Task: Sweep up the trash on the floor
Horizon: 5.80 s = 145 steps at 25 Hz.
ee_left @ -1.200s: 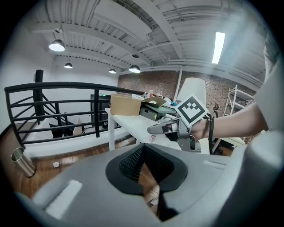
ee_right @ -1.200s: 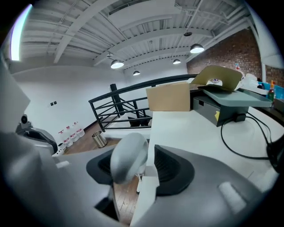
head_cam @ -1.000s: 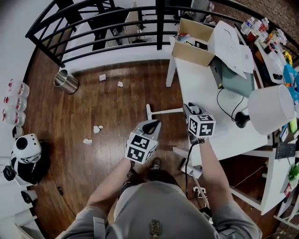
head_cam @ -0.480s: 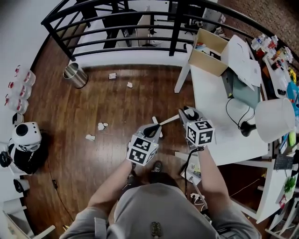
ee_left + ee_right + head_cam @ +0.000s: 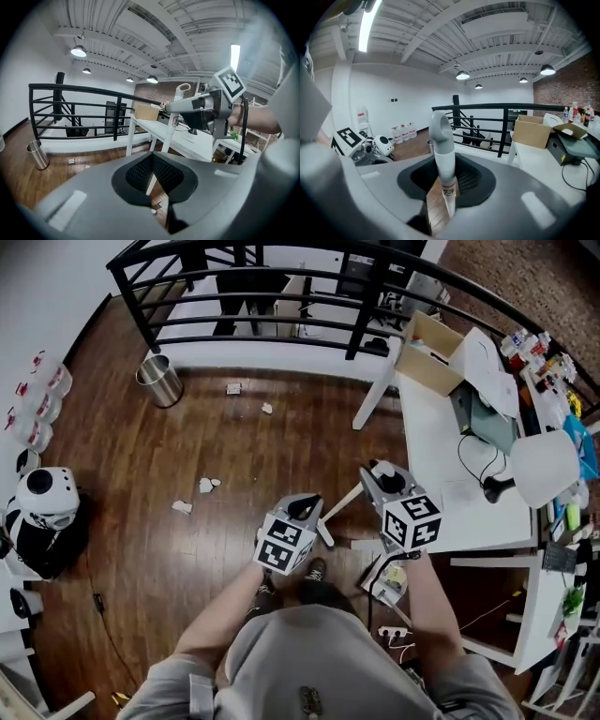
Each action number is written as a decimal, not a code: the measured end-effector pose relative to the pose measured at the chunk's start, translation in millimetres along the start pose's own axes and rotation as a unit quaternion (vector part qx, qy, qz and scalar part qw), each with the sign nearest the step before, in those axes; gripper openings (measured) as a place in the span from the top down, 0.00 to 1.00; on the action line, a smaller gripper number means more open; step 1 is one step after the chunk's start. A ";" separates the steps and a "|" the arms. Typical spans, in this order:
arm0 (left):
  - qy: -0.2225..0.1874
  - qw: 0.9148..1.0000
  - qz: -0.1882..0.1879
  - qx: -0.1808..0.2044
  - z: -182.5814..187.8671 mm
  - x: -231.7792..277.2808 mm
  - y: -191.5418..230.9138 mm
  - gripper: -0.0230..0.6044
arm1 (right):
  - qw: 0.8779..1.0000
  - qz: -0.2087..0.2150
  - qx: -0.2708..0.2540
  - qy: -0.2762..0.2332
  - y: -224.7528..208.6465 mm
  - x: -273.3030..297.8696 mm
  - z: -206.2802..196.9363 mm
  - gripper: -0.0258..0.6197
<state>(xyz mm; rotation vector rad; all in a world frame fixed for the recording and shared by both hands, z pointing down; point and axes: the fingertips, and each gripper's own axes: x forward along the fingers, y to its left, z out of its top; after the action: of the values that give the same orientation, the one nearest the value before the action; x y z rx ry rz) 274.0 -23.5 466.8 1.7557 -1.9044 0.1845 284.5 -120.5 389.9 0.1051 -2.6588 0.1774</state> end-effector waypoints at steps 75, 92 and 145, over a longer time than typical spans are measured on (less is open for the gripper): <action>0.034 0.965 0.202 -0.163 -170.8 58.1 216.3 0.76 | 0.934 0.320 -0.141 0.070 166.3 212.9 -17.2 0.82; 0.047 0.951 0.250 -0.177 -72.9 146.1 388.7 0.75 | 0.919 0.366 -0.140 0.045 82.9 379.1 80.0 0.82; 0.117 0.957 0.238 -0.114 -144.9 -88.0 605.1 0.76 | 0.920 0.367 -0.117 0.073 351.1 523.2 110.6 0.82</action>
<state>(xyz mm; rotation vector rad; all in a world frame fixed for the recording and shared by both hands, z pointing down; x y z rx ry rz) -262.2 205.3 701.5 1.0546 -2.0450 0.3166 -265.9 187.8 495.9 -0.9503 -2.4183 0.0949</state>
